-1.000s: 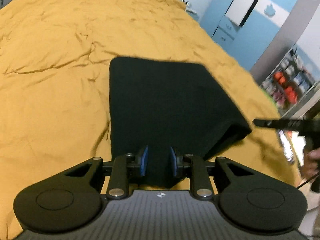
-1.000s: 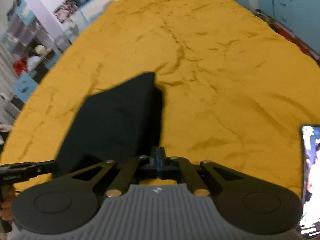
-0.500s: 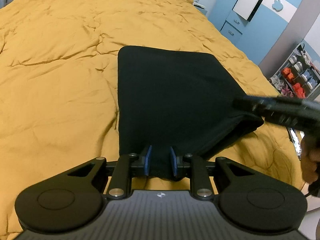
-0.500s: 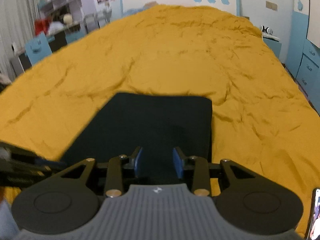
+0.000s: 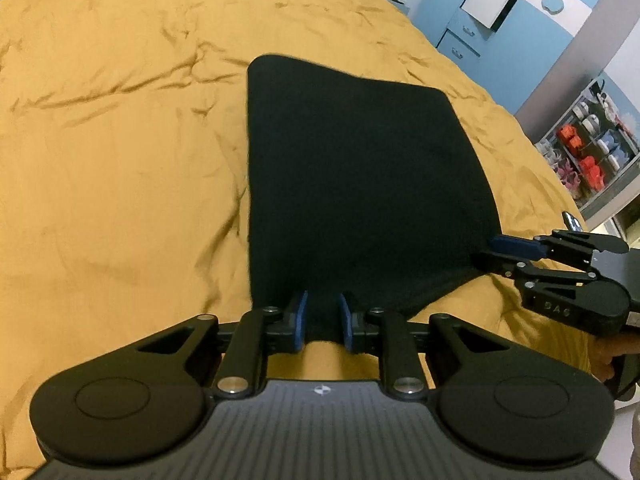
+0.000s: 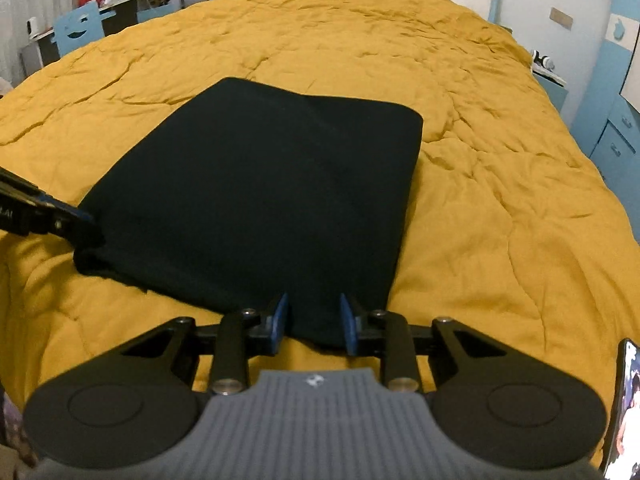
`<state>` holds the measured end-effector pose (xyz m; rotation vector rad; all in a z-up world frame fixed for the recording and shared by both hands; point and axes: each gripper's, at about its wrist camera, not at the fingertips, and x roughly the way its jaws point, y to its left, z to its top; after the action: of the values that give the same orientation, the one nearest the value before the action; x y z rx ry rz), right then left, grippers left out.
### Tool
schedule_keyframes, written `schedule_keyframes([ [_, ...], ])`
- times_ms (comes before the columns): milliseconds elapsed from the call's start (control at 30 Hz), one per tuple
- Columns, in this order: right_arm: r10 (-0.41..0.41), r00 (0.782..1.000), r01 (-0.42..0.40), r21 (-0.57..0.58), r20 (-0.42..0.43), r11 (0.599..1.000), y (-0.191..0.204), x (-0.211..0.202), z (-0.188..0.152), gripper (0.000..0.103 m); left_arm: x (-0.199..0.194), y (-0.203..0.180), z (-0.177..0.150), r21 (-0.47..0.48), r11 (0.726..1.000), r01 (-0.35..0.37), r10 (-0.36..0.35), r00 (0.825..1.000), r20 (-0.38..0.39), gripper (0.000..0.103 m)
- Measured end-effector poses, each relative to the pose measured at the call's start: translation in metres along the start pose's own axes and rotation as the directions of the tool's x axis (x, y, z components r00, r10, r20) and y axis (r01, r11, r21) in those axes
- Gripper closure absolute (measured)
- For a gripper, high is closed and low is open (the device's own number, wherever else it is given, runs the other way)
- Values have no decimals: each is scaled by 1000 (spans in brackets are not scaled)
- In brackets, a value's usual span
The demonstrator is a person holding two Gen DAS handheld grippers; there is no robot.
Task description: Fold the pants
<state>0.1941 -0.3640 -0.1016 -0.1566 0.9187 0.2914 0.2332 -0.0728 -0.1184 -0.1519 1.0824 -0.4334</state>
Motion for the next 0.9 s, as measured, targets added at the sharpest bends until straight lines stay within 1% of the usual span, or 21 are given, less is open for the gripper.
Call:
schedule_keyframes([
  [33, 4, 1000, -4, 7, 0, 1000, -3, -1, 1, 81, -1, 3, -1, -9, 1000, 9, -9, 1000, -3, 82],
  [100, 1, 1000, 0, 17, -9, 1000, -7, -6, -1, 87, -5, 11, -2, -30, 999, 30, -31, 999, -14, 83],
  [133, -9, 1000, 10, 22, -17, 1000, -8, -10, 1, 87, -7, 13, -2, -37, 998, 41, -41, 999, -17, 83],
  [200, -29, 999, 31, 38, -45, 999, -15, -15, 0, 82, -16, 16, 2, -37, 998, 59, -60, 998, -21, 83],
  [233, -27, 998, 30, 62, -49, 998, -21, -18, 0, 83, -20, 16, 4, -38, 997, 66, -67, 998, -15, 83],
  [333, -22, 1000, 24, 135, -19, 991, -37, -26, 6, 85, -34, 21, 18, -33, 994, 109, -107, 993, 50, 82],
  [400, -10, 1000, 7, 172, 13, 985, -45, -26, 15, 86, -38, 24, 34, -38, 993, 108, -104, 990, 100, 82],
  [433, -13, 999, 7, 180, 30, 984, -47, -25, 21, 89, -38, 27, 45, -48, 994, 99, -93, 988, 123, 82],
  [467, -22, 999, 12, 182, 49, 983, -48, -24, 28, 94, -36, 30, 54, -56, 994, 93, -84, 986, 141, 82],
  [533, -20, 997, 3, 201, 81, 979, -55, -19, 44, 94, -29, 35, 71, -73, 993, 92, -78, 982, 171, 82],
  [633, -36, 993, 5, 255, 113, 967, -67, -10, 68, 93, -11, 42, 94, -116, 989, 97, -74, 979, 190, 82],
  [733, 14, 988, -59, 293, 151, 954, -74, 10, 92, 94, 9, 45, 112, -137, 984, 116, -84, 973, 215, 82],
  [800, 37, 989, -79, 296, 145, 952, -73, 31, 103, 97, 28, 45, 122, -153, 980, 125, -90, 972, 217, 82],
  [900, 26, 994, -57, 290, 109, 955, -72, 63, 110, 100, 52, 45, 128, -160, 983, 89, -58, 980, 192, 82],
])
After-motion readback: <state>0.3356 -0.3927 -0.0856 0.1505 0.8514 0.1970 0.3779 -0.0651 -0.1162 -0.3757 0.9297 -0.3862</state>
